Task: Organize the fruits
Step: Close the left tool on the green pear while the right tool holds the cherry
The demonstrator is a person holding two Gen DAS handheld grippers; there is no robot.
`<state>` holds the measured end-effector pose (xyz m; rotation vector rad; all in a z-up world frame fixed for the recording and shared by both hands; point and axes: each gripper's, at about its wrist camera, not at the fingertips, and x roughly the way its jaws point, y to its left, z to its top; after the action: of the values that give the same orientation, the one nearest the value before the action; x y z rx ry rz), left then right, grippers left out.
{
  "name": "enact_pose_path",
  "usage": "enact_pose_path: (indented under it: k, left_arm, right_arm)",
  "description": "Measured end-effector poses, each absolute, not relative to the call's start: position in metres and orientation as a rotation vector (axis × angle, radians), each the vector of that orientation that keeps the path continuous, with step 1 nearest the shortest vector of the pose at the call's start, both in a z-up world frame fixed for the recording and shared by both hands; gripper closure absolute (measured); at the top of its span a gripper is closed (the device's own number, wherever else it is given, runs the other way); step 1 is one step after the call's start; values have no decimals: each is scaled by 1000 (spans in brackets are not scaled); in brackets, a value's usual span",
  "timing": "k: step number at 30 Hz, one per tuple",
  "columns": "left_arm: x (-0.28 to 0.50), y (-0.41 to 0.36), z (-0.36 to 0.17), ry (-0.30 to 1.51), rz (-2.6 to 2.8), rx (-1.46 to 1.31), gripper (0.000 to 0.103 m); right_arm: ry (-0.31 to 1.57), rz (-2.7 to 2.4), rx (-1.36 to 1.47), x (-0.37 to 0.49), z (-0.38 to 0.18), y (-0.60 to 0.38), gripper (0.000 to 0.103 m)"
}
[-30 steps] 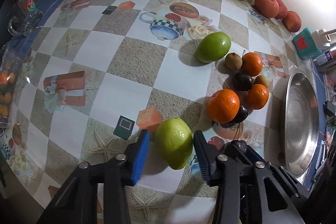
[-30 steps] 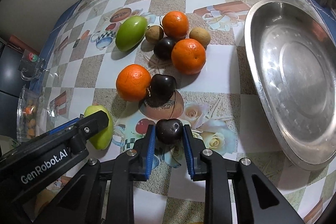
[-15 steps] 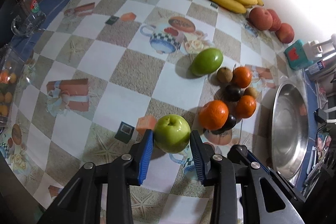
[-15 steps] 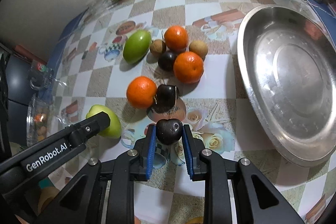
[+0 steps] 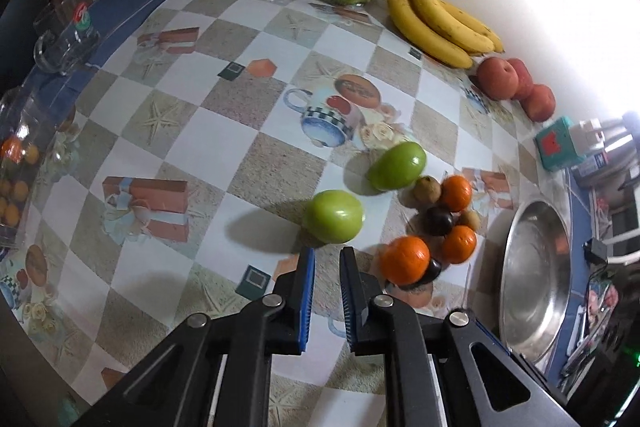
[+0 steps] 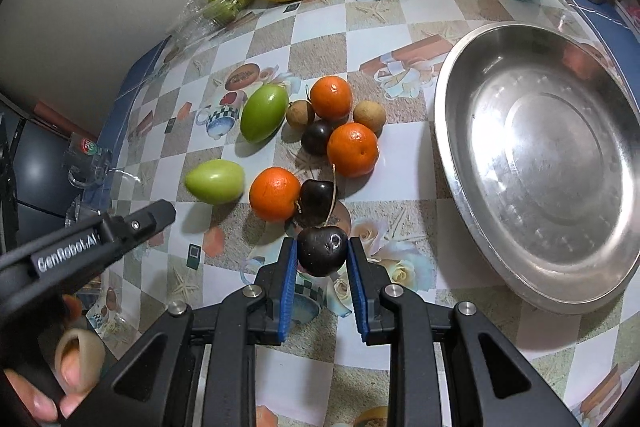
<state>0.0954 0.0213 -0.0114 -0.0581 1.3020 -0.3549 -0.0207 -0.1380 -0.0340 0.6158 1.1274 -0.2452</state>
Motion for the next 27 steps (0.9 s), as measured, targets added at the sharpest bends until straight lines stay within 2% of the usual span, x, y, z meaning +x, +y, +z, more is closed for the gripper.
enact_pose_path:
  k: [15,17,18,19,21,27]
  left_arm:
    - [133,36,-32,1315,-326,-91,86]
    - [129,27,-36,1321,-351,-58,81]
    - [127,22,-37,1319,-357,-39,71]
    - [124,19,-38,1318,-364,-20,56]
    - [122,12,-42,1325,-374,8,39]
    - [120,9,-60,1378,-373,10,38]
  right_arm:
    - [1124,-247,653,-22,-36,-143,77]
    - [1121,-246,656,-22,-35,-144,77]
    - [1122,-246,654,-23,-36,-144,77]
    - [1124,-246,654,-23,-36,-144,77]
    - [1130,-247,656,-22,-38,-144,77]
    - [1129,-250,662,-23,-38,-144,77]
